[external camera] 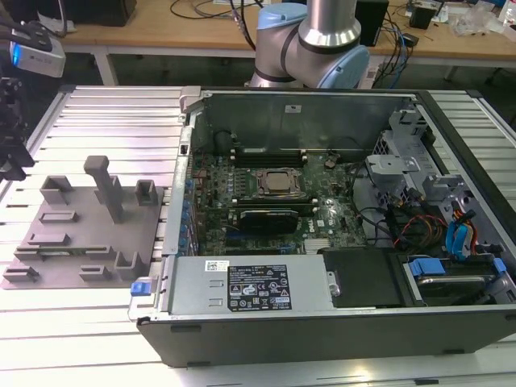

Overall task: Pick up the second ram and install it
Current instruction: 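Pick up the second ram and move it above second insertion slot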

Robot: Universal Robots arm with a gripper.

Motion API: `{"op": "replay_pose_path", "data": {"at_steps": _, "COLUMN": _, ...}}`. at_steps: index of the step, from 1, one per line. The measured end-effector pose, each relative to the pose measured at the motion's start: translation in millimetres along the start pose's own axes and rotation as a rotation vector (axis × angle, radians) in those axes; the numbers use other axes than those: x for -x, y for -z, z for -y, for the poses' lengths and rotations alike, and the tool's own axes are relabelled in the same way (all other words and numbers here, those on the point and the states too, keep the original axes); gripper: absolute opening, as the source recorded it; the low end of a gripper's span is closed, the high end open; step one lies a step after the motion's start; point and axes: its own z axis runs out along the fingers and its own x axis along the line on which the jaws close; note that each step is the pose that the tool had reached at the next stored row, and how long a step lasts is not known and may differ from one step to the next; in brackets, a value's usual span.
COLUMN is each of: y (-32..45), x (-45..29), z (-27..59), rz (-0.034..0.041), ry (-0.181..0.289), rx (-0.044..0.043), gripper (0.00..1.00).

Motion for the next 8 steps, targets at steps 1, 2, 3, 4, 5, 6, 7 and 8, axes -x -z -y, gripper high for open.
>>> {"op": "replay_pose_path", "data": {"at_steps": 1, "y": -1.1, "x": 0.0, "z": 0.0, "rz": 0.0, "ry": 0.0, "rx": 0.0, "gripper": 0.28}}
{"op": "replay_pose_path", "data": {"at_steps": 2, "y": -2.0, "x": 0.0, "z": 0.1, "rz": 0.0, "ry": 0.0, "rx": 0.0, "gripper": 0.28}}
{"op": "replay_pose_path", "data": {"at_steps": 3, "y": -2.7, "x": -0.1, "z": 0.1, "rz": 0.0, "ry": 0.0, "rx": 0.0, "gripper": 0.28}}
{"op": "replay_pose_path", "data": {"at_steps": 4, "y": -3.8, "x": -0.1, "z": 0.2, "rz": 0.0001, "ry": 0.0, "rx": 0.0, "gripper": 0.28}}
{"op": "replay_pose_path", "data": {"at_steps": 5, "y": -4.6, "x": -0.1, "z": 0.2, "rz": 0.0, "ry": 0.0, "rx": 0.0, "gripper": 0.28}}
{"op": "replay_pose_path", "data": {"at_steps": 6, "y": -5.5, "x": -0.1, "z": 0.2, "rz": 0.0, "ry": 0.0, "rx": 0.0, "gripper": 0.28}}
{"op": "replay_pose_path", "data": {"at_steps": 7, "y": -6.6, "x": -0.1, "z": 0.3, "rz": 0.0, "ry": 0.0, "rx": 0.0001, "gripper": 0.28}}
{"op": "replay_pose_path", "data": {"at_steps": 8, "y": -7.8, "x": -0.2, "z": 0.3, "rz": 0.0, "ry": 0.0, "rx": 0.0, "gripper": 0.28}}
